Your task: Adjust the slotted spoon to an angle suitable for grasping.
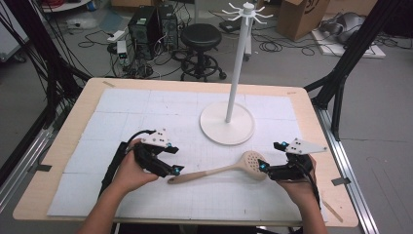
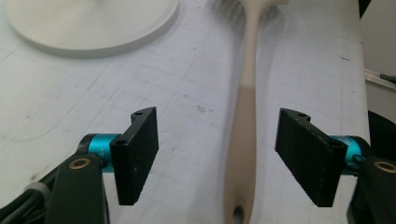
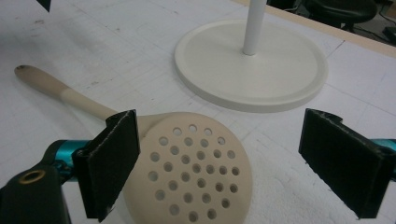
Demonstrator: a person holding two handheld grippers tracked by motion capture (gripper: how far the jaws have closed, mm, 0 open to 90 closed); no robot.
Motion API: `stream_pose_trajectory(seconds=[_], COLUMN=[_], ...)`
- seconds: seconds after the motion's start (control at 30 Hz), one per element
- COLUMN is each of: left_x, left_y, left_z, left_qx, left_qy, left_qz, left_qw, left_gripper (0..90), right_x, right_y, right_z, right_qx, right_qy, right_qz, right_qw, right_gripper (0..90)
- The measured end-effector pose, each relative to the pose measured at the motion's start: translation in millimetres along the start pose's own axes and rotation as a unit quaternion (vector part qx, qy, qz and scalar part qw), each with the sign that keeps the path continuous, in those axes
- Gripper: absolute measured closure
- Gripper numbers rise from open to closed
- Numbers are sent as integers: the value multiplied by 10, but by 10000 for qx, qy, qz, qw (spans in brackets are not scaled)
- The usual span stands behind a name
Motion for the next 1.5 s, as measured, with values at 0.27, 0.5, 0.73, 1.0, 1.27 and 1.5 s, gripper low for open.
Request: stream_pose_trajectory(seconds=[0.27, 0.5, 0.73, 1.0, 1.27, 1.5], left_x=[-146, -273, -338, -391, -484, -549], left_y=[-138, -163, -175, -176, -195, -220], left_z=[-139, -213, -251, -256, -279, -307], left_qx=[-149, -232, -274, -223, -223, -253], left_qy=[-28, 51, 76, 174, 236, 282], left_qz=[174, 407, 507, 547, 612, 658], left_qw=[9997, 9989, 9983, 9981, 9976, 9971], left_gripper=[242, 170, 145, 135, 123, 118], right_x=[11, 7, 14, 24, 47, 66], right_y=[-1, 11, 30, 92, 101, 152], right_z=[-4, -17, -29, -69, -71, -84], right_qx=[-23, -32, -43, -149, -190, -251], right_qy=[44, 91, 115, 193, 239, 306], right_qz=[-26, -26, -39, -40, -81, -72], right_qw=[10000, 10000, 9999, 9997, 9995, 9992], right_gripper=[115, 115, 115, 115, 115, 115])
Point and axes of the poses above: each handheld gripper's, and its own axes: x roughly forward along the jaws, y roughly out of its top, z roughly to its right, the point moved 1 cm from there along x, roughly forward along the jaws, and after that the axes turned 13 degrees about -x, right-handed, at the moved point
